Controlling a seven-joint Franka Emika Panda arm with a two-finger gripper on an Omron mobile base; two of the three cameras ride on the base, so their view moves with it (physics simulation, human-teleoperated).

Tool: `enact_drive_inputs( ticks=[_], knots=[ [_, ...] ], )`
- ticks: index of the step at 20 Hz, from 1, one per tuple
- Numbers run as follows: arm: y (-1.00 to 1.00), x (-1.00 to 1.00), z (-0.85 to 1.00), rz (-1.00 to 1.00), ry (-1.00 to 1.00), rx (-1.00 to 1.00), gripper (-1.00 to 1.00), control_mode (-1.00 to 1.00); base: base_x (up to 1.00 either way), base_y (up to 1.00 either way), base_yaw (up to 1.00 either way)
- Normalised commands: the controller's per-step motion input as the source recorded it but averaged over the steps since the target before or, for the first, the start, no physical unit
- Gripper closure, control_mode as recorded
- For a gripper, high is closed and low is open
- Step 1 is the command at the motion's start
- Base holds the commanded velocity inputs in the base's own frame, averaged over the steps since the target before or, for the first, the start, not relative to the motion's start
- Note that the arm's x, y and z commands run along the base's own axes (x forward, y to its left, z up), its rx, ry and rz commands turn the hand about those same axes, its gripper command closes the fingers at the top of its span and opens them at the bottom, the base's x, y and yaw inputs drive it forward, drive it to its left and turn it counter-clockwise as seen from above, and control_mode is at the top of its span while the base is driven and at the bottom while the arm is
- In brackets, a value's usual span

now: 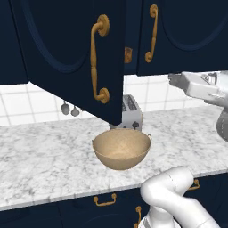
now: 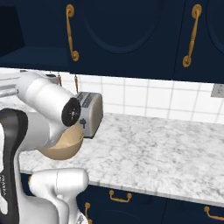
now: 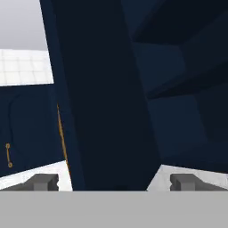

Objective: Open the cabinet, pick up the bread from the cabinet and place it in the basket. Then move the basket to the dining counter.

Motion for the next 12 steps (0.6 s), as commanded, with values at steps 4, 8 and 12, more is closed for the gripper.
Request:
enact_drive_inputs(
  ticks=[4,8,12],
  knots=[
    [0.22,1.0,-0.41,0.43,-0.03,-0.11,-1.0,-1.0,0.0,0.0,0.0],
    [0.78,0.82,-0.05,0.1,-0.06,-0.07,-1.0,-1.0,0.0,0.0,0.0],
    [1.0,0.34,0.0,0.02,0.0,-0.07,-1.0,-1.0,0.0,0.0,0.0]
  ],
)
